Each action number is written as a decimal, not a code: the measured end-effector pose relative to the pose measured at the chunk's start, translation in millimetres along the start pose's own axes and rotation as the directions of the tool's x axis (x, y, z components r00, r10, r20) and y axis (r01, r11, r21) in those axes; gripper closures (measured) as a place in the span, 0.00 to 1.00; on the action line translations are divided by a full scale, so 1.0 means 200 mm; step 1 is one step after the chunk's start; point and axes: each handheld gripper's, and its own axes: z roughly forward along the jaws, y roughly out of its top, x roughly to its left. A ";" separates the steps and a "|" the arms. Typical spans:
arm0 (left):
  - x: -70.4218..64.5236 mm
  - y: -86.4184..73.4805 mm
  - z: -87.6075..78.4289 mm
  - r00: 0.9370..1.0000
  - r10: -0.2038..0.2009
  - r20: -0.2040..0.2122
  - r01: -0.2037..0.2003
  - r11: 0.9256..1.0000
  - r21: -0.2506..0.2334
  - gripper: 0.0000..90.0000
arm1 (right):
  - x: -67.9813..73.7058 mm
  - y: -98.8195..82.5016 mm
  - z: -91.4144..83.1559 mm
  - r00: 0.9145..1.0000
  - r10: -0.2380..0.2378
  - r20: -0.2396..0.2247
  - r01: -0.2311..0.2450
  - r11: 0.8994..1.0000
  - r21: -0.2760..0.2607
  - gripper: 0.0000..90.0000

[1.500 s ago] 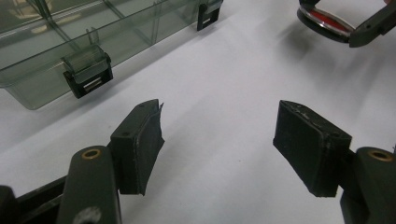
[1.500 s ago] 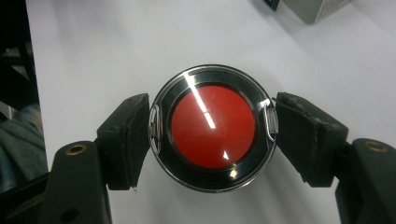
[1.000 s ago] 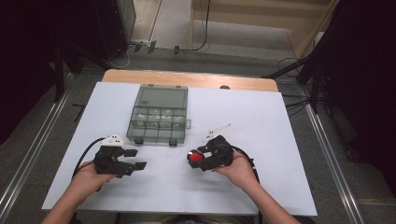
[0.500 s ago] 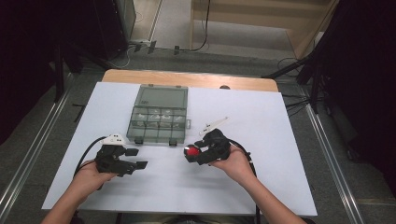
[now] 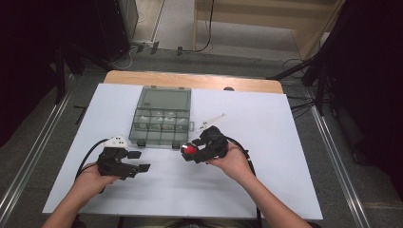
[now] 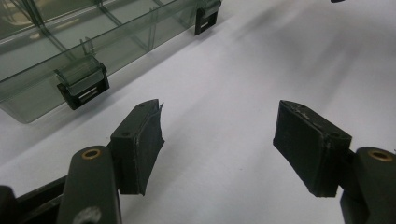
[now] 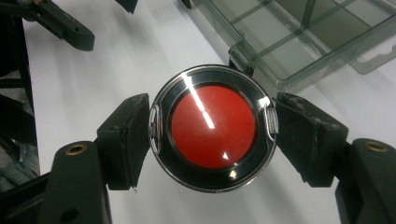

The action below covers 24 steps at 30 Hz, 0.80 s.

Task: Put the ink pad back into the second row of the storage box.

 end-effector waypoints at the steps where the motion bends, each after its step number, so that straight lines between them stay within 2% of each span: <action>1: 0.00 0.00 0.00 1.000 0.001 0.000 -0.001 1.000 0.001 0.35 | 0.00 0.01 0.00 1.000 0.005 0.001 -0.005 1.000 0.000 0.34; 13: 0.00 0.00 0.00 1.000 0.000 0.005 0.000 1.000 0.001 0.35 | -0.01 0.09 -0.01 1.000 0.005 0.005 -0.005 1.000 -0.006 0.34; 24: 0.00 0.00 0.00 1.000 0.000 0.006 0.000 1.000 0.002 0.35 | -0.03 0.15 0.02 1.000 0.006 0.004 -0.006 1.000 -0.011 0.35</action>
